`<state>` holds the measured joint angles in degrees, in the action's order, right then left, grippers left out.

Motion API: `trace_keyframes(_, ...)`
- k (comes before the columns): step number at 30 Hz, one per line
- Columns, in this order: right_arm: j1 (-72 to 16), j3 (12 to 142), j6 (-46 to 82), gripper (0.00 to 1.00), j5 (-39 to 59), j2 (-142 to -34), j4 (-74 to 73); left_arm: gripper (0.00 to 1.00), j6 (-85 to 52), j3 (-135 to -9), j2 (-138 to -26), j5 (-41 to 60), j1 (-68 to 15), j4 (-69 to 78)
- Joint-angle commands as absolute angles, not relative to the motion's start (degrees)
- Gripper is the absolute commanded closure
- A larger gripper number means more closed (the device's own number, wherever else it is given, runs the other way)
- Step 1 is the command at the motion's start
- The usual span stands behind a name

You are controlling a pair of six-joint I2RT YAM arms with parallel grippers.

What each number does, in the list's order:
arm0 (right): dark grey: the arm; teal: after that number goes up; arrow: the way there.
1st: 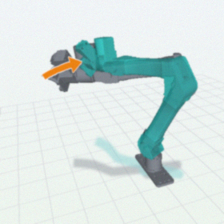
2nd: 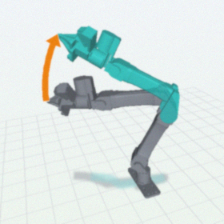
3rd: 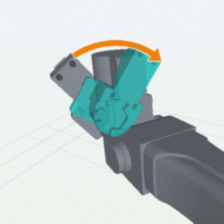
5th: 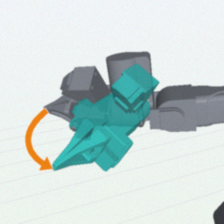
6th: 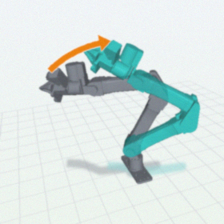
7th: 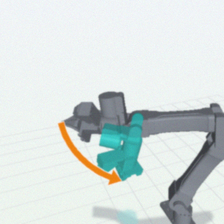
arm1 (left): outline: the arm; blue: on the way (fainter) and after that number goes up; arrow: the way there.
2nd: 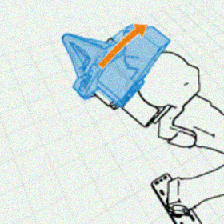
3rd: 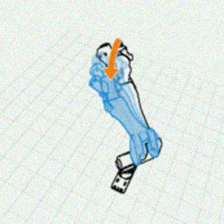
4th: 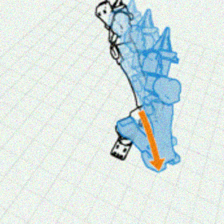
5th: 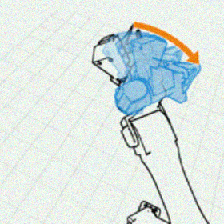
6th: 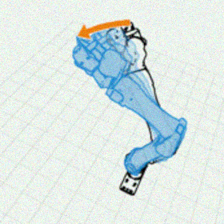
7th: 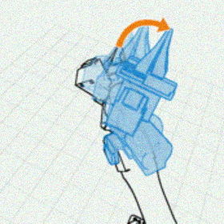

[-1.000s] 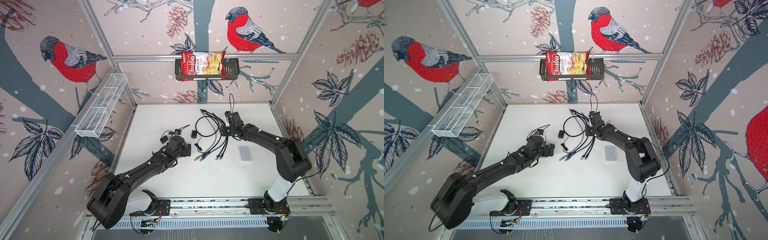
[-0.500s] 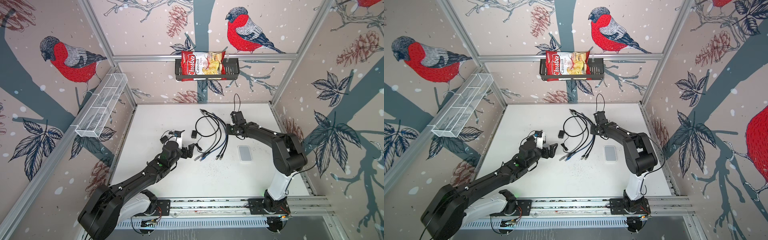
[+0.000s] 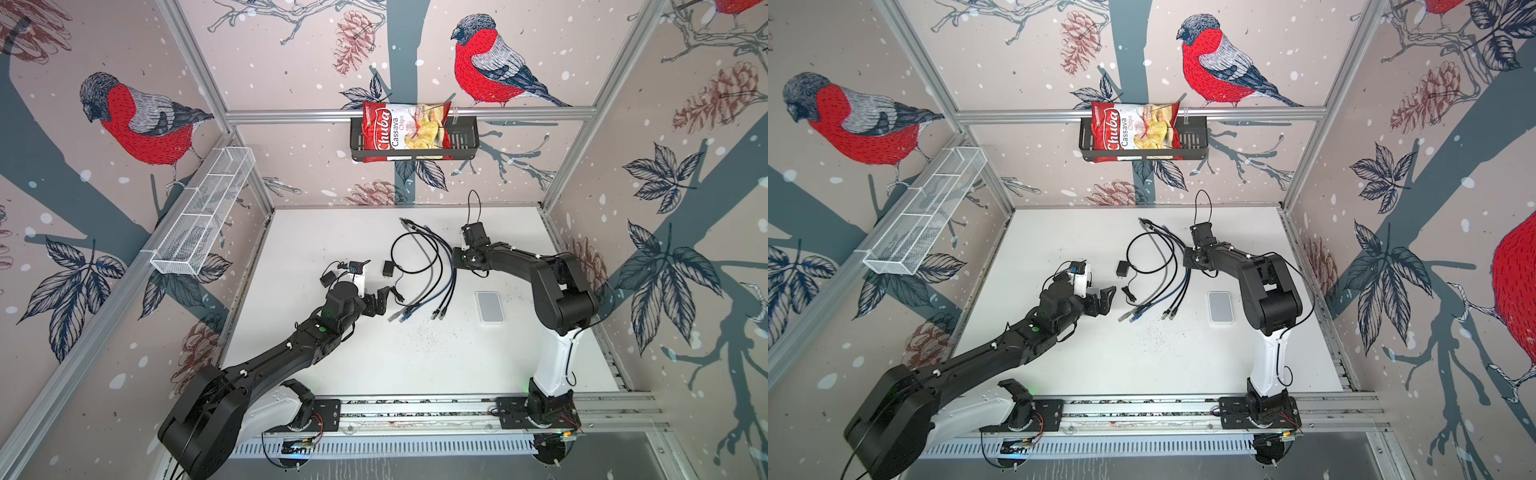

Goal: Insert the plug into the switch port

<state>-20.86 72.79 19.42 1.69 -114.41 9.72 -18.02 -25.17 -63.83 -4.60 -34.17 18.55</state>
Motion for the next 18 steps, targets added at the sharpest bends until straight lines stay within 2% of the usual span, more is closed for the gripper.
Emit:
trace_keyframes(1, -20.6, 73.5, 18.9, 0.81, 2.9, -115.3, 7.7, 0.03, -17.6, -25.6, -63.5, -5.1, -34.2, 19.4)
trace_keyframes(6, -20.4, 73.7, 18.9, 0.90, 3.6, -116.0, 7.1, 0.03, -17.6, -25.5, -63.3, -5.7, -34.2, 19.3)
trace_keyframes(14, -20.0, 73.2, 18.8, 0.98, 3.7, -116.1, 6.6, 0.03, -17.3, -25.4, -63.1, -5.8, -34.2, 19.5)
trace_keyframes(18, -19.8, 72.2, 18.8, 0.99, 3.8, -114.6, 6.1, 0.03, -17.5, -25.3, -63.1, -5.6, -34.2, 19.4)
